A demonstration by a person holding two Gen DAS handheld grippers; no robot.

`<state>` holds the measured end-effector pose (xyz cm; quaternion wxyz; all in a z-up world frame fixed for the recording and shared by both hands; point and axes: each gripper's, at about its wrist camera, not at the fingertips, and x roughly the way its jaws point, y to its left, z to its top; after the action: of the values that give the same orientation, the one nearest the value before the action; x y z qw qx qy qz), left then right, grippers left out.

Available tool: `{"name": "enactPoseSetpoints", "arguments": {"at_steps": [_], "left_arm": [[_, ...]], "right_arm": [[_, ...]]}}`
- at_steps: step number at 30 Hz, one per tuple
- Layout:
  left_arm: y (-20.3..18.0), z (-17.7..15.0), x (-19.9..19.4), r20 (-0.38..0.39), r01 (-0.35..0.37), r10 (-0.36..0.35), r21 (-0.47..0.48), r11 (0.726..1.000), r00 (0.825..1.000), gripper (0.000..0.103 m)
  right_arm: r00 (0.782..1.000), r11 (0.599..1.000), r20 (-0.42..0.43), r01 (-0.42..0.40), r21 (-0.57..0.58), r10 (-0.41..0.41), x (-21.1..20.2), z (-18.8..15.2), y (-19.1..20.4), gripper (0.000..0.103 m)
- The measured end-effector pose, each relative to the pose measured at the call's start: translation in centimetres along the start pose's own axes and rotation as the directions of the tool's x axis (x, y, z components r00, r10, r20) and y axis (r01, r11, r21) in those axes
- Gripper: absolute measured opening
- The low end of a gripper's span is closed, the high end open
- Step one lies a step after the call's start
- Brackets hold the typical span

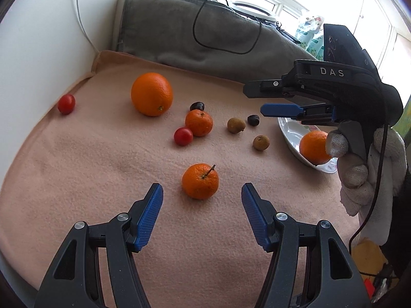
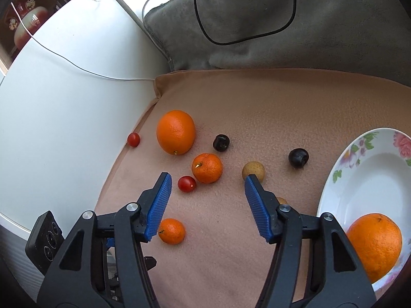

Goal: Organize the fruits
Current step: 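Grasp the mandarin with the right tool while the left tool grasps another mandarin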

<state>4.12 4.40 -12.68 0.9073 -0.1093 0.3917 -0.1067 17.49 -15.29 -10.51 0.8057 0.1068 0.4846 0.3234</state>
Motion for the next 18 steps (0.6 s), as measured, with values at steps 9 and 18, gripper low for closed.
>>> {"name": "enactPoseSetpoints", "arguments": {"at_steps": [9,18], "left_arm": [[0.3,0.1,1.6,-0.029,0.025,-0.025,-0.02,0.999,0.999,0.06],[0.3,0.3,2.4,-0.039,0.03,-0.03,-0.021,0.999,0.999,0.056]], "right_arm": [[0.996,0.998,-0.076,-0.035,0.043,0.039,4.0,1.3,0.5,0.056],[0.993,0.999,-0.117,0.023,0.033,-0.019,6.6,2.0,0.9,0.054]]}}
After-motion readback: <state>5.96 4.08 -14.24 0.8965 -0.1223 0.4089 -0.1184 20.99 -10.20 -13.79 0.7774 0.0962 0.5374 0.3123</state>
